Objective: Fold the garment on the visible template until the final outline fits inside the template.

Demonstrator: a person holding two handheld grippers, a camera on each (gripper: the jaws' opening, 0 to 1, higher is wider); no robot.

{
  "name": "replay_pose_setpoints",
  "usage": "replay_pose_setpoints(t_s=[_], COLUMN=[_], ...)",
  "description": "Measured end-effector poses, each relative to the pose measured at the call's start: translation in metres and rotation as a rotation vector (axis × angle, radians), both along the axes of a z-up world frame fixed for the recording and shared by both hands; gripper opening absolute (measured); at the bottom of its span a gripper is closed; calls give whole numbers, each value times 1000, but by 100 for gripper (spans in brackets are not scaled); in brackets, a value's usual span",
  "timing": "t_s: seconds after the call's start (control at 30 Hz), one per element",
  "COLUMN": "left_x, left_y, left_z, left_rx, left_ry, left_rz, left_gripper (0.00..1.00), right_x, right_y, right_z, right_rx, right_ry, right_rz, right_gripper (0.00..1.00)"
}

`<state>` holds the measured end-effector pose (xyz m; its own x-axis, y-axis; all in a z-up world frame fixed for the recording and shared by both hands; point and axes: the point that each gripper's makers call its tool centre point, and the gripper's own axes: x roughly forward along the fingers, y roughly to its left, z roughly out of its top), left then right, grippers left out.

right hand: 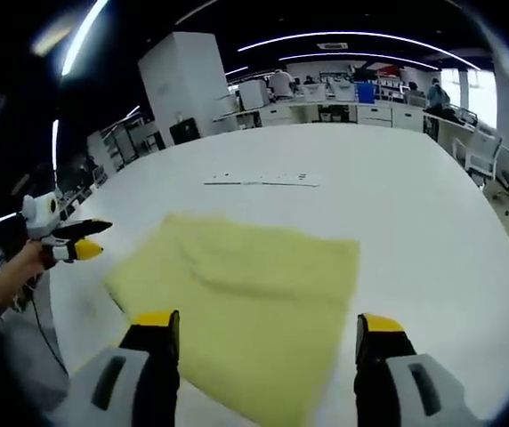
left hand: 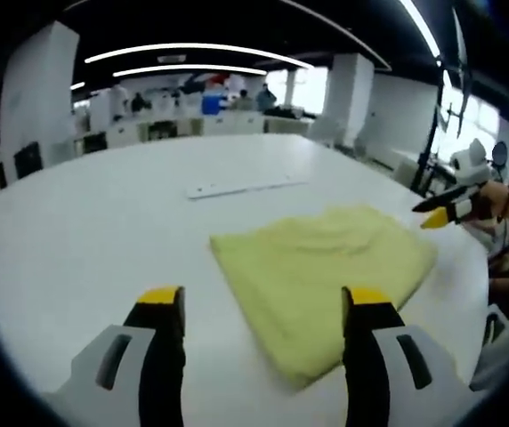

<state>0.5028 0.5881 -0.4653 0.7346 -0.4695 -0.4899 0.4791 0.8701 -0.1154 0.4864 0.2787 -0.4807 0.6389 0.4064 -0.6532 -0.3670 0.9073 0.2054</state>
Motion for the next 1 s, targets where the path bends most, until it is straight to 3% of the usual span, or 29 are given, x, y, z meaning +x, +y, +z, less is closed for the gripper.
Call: replay_pose_setpoints(t_s=[0.57,0.67,1.0], left_x=[-37,-41,-50], left_y=[-3,-4,2], left_z=[-14,-13,-27], left_rx=[-4,-38,-27], left_ry=[29,31,64], left_rz=[-89,-92,-103], left_gripper=[51,49,39], right_x=[-38,-42,-55], right_y=[-4,-4,-9], right_z=[-14,-18,-33], right_rx=[5,6,-13], right_ry=[24,29,49], right_rz=[53,57,55], right_gripper=[78,77,71])
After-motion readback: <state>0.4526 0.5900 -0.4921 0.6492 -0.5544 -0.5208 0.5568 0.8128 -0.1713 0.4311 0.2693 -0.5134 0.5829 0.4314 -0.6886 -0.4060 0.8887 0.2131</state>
